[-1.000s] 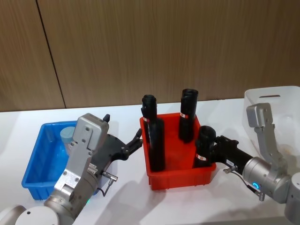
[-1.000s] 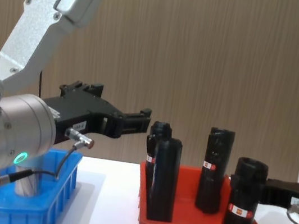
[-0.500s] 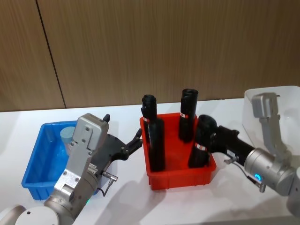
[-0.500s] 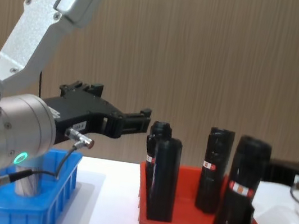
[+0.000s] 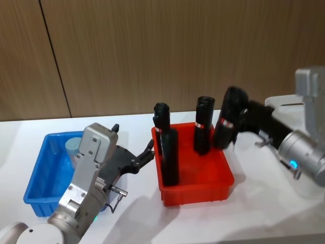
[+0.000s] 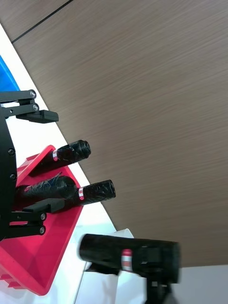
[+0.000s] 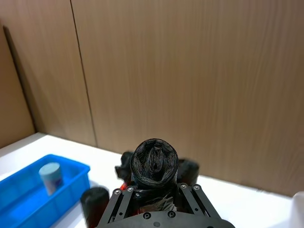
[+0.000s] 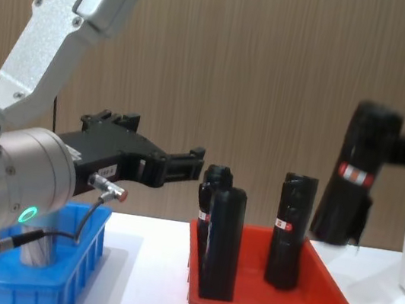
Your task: Pick the cotton swabs from the blue box and place them into the white box.
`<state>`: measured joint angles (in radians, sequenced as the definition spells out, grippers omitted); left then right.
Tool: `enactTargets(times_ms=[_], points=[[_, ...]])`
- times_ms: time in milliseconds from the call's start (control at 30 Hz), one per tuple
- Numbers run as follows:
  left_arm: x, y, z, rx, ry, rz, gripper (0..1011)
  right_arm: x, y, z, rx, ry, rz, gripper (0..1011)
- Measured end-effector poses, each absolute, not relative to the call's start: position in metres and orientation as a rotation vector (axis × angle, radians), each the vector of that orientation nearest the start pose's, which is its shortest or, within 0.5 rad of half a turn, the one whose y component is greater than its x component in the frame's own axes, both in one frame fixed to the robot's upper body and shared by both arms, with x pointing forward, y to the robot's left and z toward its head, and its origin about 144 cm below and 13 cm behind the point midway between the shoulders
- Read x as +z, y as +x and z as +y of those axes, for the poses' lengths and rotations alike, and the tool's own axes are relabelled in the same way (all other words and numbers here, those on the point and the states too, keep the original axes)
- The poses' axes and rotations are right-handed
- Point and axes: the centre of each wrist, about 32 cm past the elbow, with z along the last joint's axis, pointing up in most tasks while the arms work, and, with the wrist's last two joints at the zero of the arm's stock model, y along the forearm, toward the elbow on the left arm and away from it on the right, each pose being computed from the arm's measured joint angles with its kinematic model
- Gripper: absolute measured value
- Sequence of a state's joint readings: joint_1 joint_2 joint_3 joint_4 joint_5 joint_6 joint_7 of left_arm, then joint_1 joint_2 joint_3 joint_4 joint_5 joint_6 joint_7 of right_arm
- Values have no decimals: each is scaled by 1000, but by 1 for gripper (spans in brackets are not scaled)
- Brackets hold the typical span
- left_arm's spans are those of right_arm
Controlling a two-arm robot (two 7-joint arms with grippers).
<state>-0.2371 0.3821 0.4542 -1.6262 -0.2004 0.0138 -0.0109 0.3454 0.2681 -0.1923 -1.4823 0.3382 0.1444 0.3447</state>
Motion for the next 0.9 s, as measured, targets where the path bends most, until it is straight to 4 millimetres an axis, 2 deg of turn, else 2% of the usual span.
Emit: enactTargets(times_ms=[200,500,900], points=[[1204,492,198,1124,61,-268,1004,1258,546,-264,-1098,64,-121,348],[1204,492,198,1124,61,-268,1004,1279,550,-284,-1185,41,-216,348],[1204,492,198,1124,61,-268,1003,1283,565,-314,-1311,-8,-241,348]])
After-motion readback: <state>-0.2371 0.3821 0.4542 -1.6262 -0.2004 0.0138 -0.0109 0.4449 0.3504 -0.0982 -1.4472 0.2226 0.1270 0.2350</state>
